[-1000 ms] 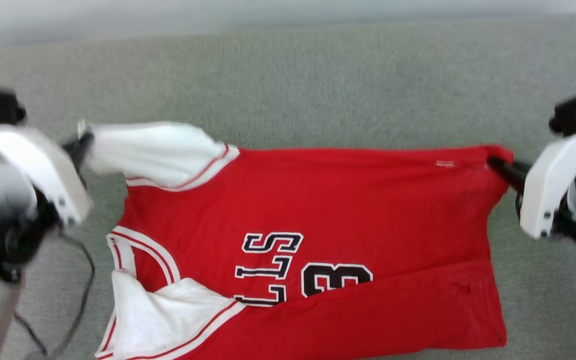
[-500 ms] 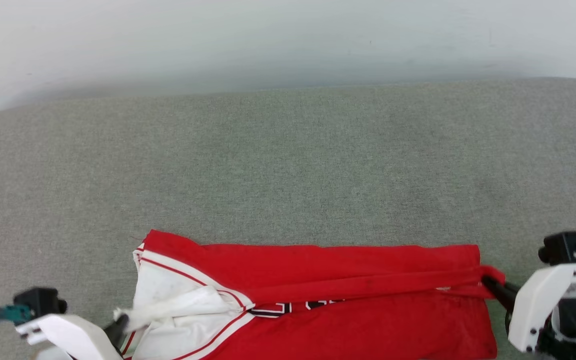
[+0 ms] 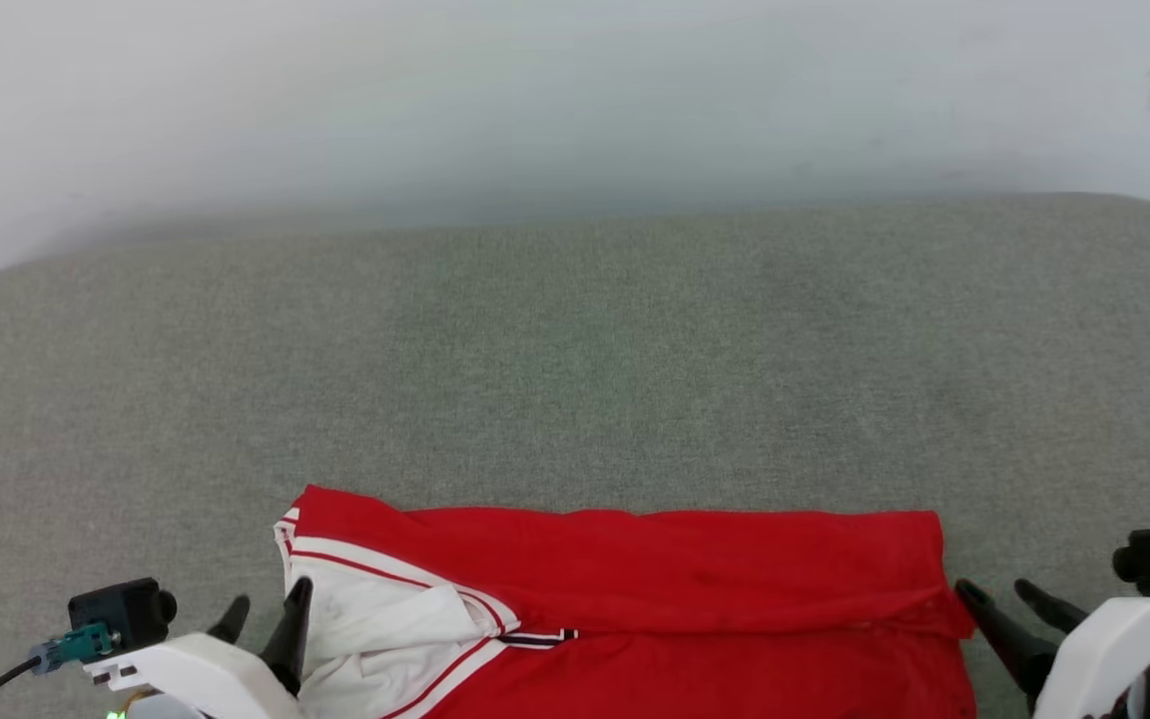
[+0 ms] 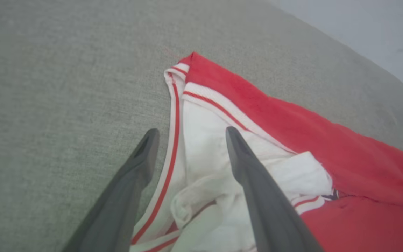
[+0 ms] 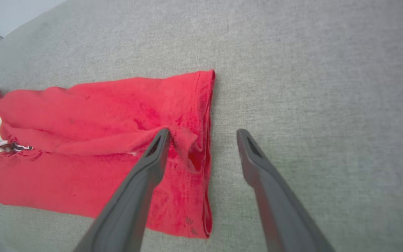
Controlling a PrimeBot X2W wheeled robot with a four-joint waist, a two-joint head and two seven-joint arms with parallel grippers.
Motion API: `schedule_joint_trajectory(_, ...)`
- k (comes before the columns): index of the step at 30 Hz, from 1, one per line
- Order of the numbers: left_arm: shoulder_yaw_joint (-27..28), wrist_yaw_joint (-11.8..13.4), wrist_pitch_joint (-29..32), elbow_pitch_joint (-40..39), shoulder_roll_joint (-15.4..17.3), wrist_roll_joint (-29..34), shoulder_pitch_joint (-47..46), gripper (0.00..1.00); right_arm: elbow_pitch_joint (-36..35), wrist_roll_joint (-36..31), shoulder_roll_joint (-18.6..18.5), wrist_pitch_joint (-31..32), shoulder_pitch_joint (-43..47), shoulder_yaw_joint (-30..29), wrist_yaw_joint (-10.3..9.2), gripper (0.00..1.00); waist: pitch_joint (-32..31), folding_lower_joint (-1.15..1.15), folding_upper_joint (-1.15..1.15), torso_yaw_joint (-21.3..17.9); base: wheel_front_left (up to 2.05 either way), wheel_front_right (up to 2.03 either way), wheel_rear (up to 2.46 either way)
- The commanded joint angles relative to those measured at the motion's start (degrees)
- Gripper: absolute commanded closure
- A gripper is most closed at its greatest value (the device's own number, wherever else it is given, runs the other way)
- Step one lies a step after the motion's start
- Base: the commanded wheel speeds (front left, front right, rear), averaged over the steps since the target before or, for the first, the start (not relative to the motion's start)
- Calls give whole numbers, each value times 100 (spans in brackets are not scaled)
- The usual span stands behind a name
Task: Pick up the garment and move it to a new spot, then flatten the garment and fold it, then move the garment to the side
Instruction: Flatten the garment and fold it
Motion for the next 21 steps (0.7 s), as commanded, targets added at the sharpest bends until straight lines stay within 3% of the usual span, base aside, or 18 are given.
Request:
schedule_joint_trajectory(1,1,36,-183,-89,-46,111,-84,0,-161,2,-63,54,124,-86,-4,0,-134,1,0,-23,0,0,0)
schedule_joint_trajectory(11,-117,212,-1416,-658,-264,1030,-408,0,-813,65,-289,1603,68,-976,-4,0,-400,1,0,102,0,0,0)
schedule_joint_trajectory(16,-225,378,-1914,-892,-346,1570,-561,0,-957,2,-212,2551,1,-1251,-4,0,-285,1,0,346,0,0,0)
schedule_joint_trajectory(21,-287,514,-2094,-1135,-461,1967,-687,0,-857,-112,-28,3060,-44,-1346,-3,0,-15,1,0,668,0,0,0)
